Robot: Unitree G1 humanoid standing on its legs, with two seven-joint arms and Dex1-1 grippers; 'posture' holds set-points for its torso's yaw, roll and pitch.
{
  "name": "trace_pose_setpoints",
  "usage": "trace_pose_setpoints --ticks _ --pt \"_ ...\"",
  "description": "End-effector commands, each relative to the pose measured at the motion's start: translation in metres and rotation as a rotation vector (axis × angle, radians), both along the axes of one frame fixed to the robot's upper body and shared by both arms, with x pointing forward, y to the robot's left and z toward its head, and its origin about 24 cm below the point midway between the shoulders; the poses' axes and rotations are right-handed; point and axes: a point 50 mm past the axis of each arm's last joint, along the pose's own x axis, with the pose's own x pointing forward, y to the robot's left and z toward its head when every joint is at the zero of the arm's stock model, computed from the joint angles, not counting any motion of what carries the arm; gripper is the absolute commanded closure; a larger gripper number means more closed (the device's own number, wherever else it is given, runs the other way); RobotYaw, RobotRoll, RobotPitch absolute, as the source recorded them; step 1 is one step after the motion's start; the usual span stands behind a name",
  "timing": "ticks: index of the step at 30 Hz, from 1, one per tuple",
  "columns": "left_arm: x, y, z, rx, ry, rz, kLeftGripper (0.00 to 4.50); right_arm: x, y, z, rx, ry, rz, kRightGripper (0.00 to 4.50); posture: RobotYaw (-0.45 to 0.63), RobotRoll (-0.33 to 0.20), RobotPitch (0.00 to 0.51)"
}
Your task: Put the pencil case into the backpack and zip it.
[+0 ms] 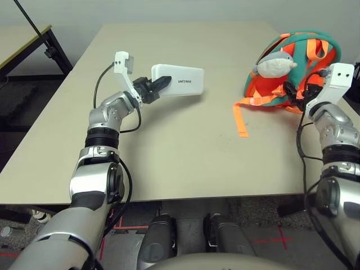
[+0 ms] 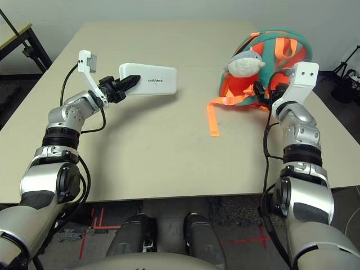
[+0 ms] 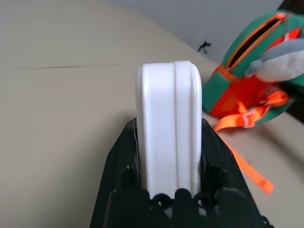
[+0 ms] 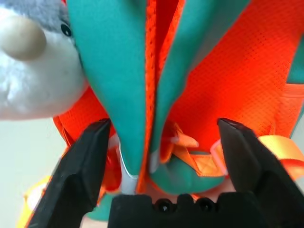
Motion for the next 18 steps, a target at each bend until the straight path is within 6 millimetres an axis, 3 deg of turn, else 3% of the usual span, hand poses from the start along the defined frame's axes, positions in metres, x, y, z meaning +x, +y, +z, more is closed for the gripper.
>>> trace_pose_setpoints --ticks 1,9,18 --pt "-0.001 0.002 0.004 0.049 -0.036 0.005 3.11 0.002 -0.001 0.003 -0.025 -0.006 0.013 1.36 0.14 0.0 0.04" --pt "-0.001 0.0 0.001 0.084 -0.032 -0.004 3.11 0.004 0.009 0.013 -0.033 -0.064 0.097 4.39 0.12 0.0 0.041" --pt "0.002 -0.003 0.002 0.088 -0.033 -0.006 3.11 -0.012 0.033 0.064 -0.082 -0.259 0.315 4.44 0.1 0.0 0.046"
